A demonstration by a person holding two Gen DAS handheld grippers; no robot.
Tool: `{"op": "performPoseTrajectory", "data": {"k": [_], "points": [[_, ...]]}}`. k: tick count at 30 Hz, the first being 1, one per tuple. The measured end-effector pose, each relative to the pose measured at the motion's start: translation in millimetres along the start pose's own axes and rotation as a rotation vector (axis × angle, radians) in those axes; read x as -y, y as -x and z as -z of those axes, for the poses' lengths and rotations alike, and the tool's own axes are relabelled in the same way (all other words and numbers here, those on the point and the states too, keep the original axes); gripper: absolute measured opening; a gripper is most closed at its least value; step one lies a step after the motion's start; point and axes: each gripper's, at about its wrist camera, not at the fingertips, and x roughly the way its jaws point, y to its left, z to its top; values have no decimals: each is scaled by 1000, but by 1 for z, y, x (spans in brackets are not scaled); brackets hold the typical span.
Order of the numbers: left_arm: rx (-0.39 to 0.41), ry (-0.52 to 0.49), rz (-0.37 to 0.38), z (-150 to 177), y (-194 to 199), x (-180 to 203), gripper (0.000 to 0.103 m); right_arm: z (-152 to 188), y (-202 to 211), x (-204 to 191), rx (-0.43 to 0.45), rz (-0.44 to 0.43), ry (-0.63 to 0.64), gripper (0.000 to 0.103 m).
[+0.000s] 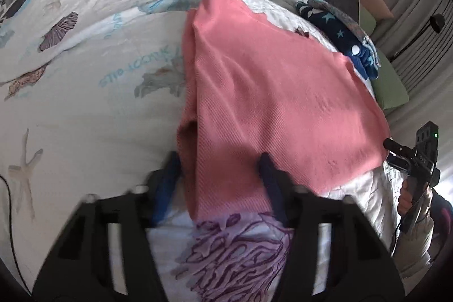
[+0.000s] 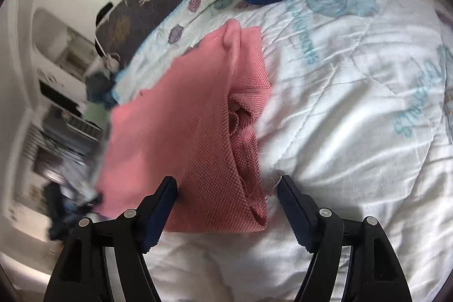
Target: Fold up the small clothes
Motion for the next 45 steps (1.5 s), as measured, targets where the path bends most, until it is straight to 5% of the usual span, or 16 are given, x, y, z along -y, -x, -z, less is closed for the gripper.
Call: {"op": "performPoseTrajectory", "data": {"k": [2, 3, 5, 8, 13, 16, 17, 19, 23, 28, 30, 32, 33, 34, 40, 45], "points": [[-4, -4, -2, 3, 5, 1, 7, 2, 3, -7, 13, 39, 15, 59], [1, -9, 0, 4, 9, 2, 7, 3, 5, -9, 10, 40, 17, 33], [38, -31, -13, 2, 22, 3, 6, 3, 5, -6, -4, 26, -9, 8], [81, -18, -6, -1, 44, -1, 4, 2, 24, -1, 47, 18, -54, 5], [82, 74, 10, 16, 56, -36, 6, 12, 52, 18, 61, 166, -71, 7], [21, 132, 30, 42, 50, -45, 42, 32, 62, 39, 31, 0, -170, 17], [20, 126, 30, 46, 48, -41, 50, 40, 63, 41, 25, -42, -185, 30], [-7, 96, 72, 57, 41, -29, 51, 48, 61, 36, 28, -63, -180, 47], [-1, 54, 109, 57, 34, -7, 58, 48, 40, 17, -5, -161, -159, 49], [-1, 152, 231, 42, 19, -3, 58, 33, 3, 13, 4, -298, -266, 56], [4, 243, 277, 35, 8, -8, 53, 23, -2, 16, 70, -310, -344, 58], [4, 371, 321, 31, -1, -22, 6, 15, -9, 19, 108, -285, -398, 52], [-1, 427, 359, 31, -5, -29, 5, 12, -11, 18, 116, -268, -407, 18], [9, 481, 396, 33, -7, -36, 5, 9, -12, 18, 120, -237, -402, 9], [69, 282, 305, 35, 29, -9, 5, 10, 14, 5, 119, -190, -309, 7], [62, 177, 344, 50, 64, 10, 5, 22, 60, -5, 162, -166, -241, 7]]}}
